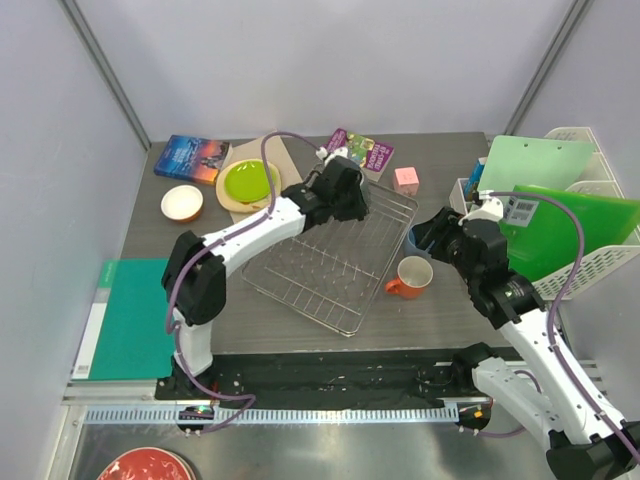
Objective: Unload the mixed dishes from the dish rack
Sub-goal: Pick up the cup from the dish rack.
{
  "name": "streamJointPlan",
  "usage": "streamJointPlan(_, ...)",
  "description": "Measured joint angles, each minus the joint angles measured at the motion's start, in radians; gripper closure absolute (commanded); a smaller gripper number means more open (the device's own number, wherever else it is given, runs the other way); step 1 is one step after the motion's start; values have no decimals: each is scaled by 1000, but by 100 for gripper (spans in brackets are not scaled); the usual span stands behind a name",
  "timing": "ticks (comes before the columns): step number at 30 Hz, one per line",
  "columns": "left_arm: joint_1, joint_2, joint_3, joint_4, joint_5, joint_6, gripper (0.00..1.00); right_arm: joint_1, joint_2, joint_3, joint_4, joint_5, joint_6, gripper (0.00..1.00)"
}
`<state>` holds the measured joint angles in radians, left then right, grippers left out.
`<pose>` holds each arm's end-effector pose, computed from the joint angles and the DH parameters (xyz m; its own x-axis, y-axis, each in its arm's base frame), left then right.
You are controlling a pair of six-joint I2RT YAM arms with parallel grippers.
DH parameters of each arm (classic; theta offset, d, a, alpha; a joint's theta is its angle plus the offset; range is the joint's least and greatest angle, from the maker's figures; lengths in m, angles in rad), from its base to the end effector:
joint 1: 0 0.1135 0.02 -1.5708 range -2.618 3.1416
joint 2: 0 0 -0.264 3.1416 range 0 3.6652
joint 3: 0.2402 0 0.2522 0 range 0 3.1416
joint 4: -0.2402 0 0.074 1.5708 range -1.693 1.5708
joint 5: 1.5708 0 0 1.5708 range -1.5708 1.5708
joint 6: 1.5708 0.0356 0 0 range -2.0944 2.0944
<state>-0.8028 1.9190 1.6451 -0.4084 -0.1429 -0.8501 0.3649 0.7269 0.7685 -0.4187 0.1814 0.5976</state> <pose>0.3141 -0.3179 0.2843 -0.7663 -0.2770 -0.5796 0.0900 0.8470 -0.5239 0.1577 0.0534 0.3189 -0.3937 0.4420 -0.8060 0.0329 0.8830 0.4682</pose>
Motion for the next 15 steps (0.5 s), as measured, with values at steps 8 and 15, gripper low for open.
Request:
streamJointPlan(8, 131, -9, 38, 11, 359, -6, 100, 0, 42, -6, 18, -1, 40, 38)
streamJointPlan(15, 227, -19, -105, 152, 607, -125, 100, -11, 52, -98, 138, -46, 99, 25)
